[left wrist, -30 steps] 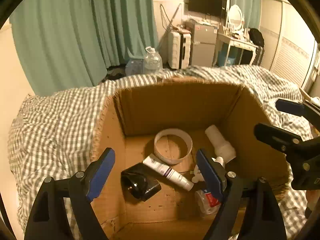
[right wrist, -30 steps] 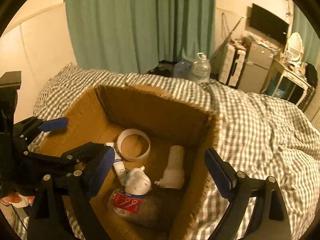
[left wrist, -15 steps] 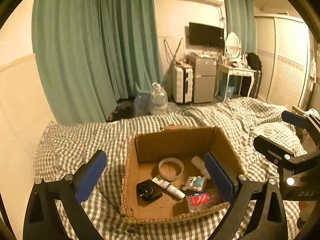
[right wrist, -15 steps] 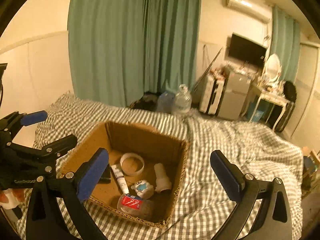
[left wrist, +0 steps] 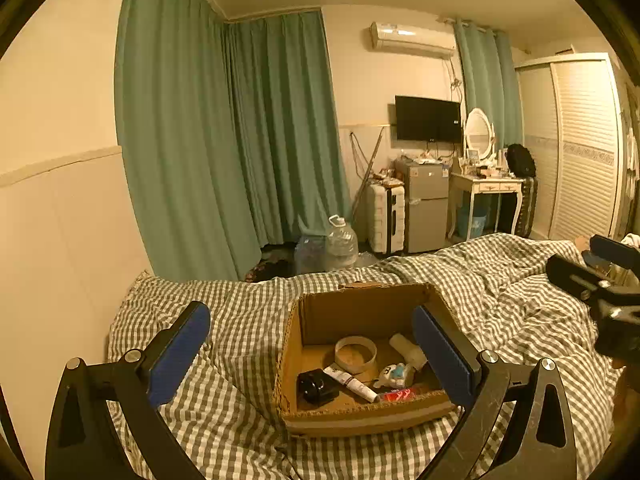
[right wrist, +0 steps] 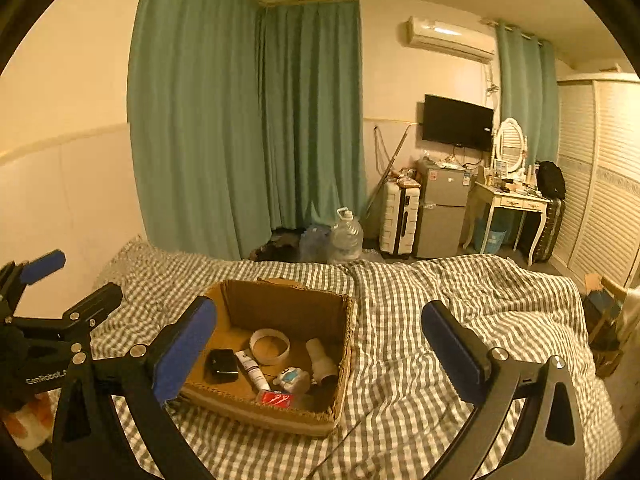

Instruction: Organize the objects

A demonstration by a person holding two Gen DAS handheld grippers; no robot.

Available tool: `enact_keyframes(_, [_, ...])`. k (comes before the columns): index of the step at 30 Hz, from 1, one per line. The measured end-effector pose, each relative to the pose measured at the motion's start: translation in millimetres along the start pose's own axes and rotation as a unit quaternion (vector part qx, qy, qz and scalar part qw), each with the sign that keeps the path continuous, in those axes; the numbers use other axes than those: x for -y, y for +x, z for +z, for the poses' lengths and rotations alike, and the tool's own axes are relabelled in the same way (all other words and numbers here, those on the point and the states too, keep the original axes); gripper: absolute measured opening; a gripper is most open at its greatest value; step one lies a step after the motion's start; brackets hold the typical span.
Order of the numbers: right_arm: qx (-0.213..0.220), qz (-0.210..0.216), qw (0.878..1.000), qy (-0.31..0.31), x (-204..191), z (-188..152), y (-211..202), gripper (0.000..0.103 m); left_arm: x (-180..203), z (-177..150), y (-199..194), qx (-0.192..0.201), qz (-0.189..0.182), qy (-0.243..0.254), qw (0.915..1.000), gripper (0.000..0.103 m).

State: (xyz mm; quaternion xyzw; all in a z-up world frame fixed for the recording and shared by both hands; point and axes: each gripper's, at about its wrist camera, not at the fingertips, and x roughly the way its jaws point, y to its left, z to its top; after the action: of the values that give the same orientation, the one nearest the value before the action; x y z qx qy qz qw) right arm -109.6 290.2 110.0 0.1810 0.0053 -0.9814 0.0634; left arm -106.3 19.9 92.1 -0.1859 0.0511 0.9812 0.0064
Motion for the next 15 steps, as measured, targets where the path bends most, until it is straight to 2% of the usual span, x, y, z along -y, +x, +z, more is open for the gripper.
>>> enact_keyframes(3, [0.013, 0.004, 1.0, 0.01, 5.9, -10.5, -20.6, 0.103, -0.6, -10.2, -9.5, 0.005, 0.002, -0.002, 1.0, 0.103])
enact_keyframes(6, [0.027, -0.009, 1.0, 0.013, 9.2, -19.6, -32.7, 0.103, -0.8, -20.8, -19.4, 0.015, 0.008, -0.007, 0.9998, 0.103])
enact_keyframes(13, [0.026, -0.027, 0.999, 0.005, 8.5, -61.8, -22.9, 0.103, 6.2, -57.7, -21.9, 0.02, 0.014, -0.018, 0.9995, 0.103])
enact_keyframes(15, [0.033, -0.049, 0.998, 0.0, 8.5, -83.9, -21.2, 0.102, 9.4, -67.5, -20.5, 0.019, 0.02, -0.019, 0.9994, 0.103])
